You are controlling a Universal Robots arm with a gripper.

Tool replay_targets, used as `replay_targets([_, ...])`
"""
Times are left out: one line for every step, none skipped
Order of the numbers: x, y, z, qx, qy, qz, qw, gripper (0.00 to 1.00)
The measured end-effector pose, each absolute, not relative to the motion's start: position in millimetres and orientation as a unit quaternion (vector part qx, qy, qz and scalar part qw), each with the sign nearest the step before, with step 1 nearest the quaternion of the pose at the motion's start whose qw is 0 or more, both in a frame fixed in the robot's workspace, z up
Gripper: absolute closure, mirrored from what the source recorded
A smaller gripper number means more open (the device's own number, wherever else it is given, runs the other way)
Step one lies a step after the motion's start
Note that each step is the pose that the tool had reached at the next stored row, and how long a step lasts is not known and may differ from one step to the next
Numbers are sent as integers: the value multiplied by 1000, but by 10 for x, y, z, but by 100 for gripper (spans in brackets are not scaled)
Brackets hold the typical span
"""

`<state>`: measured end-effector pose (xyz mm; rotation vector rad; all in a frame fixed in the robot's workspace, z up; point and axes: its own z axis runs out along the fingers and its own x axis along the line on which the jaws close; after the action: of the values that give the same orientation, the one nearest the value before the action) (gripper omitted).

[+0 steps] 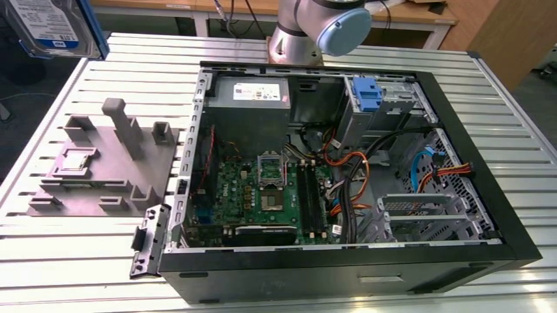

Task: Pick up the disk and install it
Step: 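Pick up the disk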

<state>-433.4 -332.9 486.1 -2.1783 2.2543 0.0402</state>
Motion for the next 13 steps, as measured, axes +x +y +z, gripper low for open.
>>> replay_targets([-4333,-3329,4860,-695,719,13,3,63])
replay_targets([-4329,-3329,4861,-695,719,13,3,63])
replay_targets([-4326,-3329,4861,-695,719,13,3,63])
replay_targets([-4325,-3329,4861,-695,719,13,3,63])
replay_targets([-4323,-3329,4861,-695,719,13,3,63])
replay_targets([-4321,-3329,4861,-695,719,13,3,63])
replay_targets([-4317,-3329,4861,-695,719,13,3,63])
replay_targets([-4314,-3329,4861,-695,719,13,3,63])
replay_targets([-4313,-3329,4860,-695,719,13,3,63])
replay_targets([-4311,-3329,4860,-695,719,13,3,63])
replay_targets([-4308,-3329,4860,-695,719,13,3,63])
replay_targets([-4307,-3329,4861,-695,719,13,3,63])
replay_targets([-4306,-3329,4861,-695,719,13,3,63])
